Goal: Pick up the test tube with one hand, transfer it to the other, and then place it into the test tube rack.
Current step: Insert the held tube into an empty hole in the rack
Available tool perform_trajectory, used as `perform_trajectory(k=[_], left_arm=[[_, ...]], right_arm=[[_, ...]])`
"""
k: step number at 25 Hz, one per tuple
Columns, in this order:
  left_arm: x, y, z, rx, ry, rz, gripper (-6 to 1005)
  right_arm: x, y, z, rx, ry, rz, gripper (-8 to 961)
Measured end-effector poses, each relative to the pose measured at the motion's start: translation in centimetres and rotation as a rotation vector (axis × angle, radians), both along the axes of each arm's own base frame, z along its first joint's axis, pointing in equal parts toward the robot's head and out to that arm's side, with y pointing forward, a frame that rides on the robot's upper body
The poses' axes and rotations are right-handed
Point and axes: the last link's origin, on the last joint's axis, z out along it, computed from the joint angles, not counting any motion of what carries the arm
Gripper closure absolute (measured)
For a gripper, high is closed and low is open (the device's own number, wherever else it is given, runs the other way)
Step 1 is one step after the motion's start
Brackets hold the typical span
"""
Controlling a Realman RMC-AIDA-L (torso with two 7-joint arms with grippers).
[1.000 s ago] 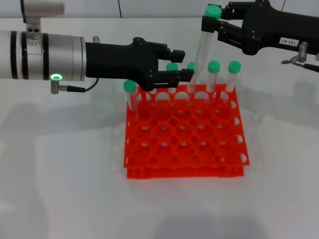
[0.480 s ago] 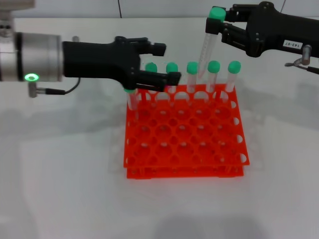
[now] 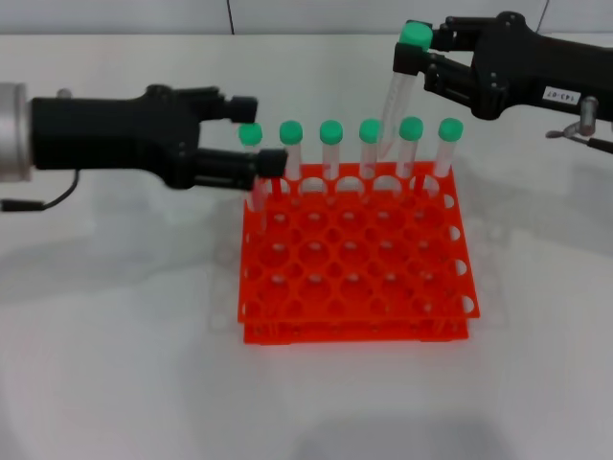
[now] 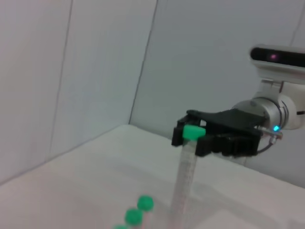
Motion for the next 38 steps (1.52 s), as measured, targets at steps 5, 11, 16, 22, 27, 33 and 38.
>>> perform_trajectory(k=[5,11,16,22,27,33,38], left_arm=[[-1.6,-2.2,1.4,0.006,0.036,0.037,112],[-3.5,-4.0,2.5,0.016,0.074,0.087,111],[-5.6,-5.3,3.4,0.004,0.127,0.12,111],[-6.7,-5.3,3.8,0.007,0.188,0.133,111],[-7.2,-5.2,3.7,-0.02,0.249,0.135,111],[-7.8,-5.5,3.2,-0.056,0.286,0.123,112],[-8.3,-5.9,2.9,-0.066,0.287,0.108,112]], right_arm=[[0.1,-0.5,-0.5,-0.016,0.011,0.0,689],[0.4,-1.0,-1.1,-0.032,0.018,-0.012,689],[-0.6,-0.9,-2.7,-0.039,0.008,0.002,689],[-1.3,-0.7,-3.9,-0.033,-0.012,0.003,689],[-1.9,-0.7,-5.0,-0.033,-0.01,0.003,689],[-2.6,-0.7,-6.1,-0.035,-0.014,-0.008,689],[-3.5,-0.4,-7.2,-0.035,-0.034,-0.012,689]])
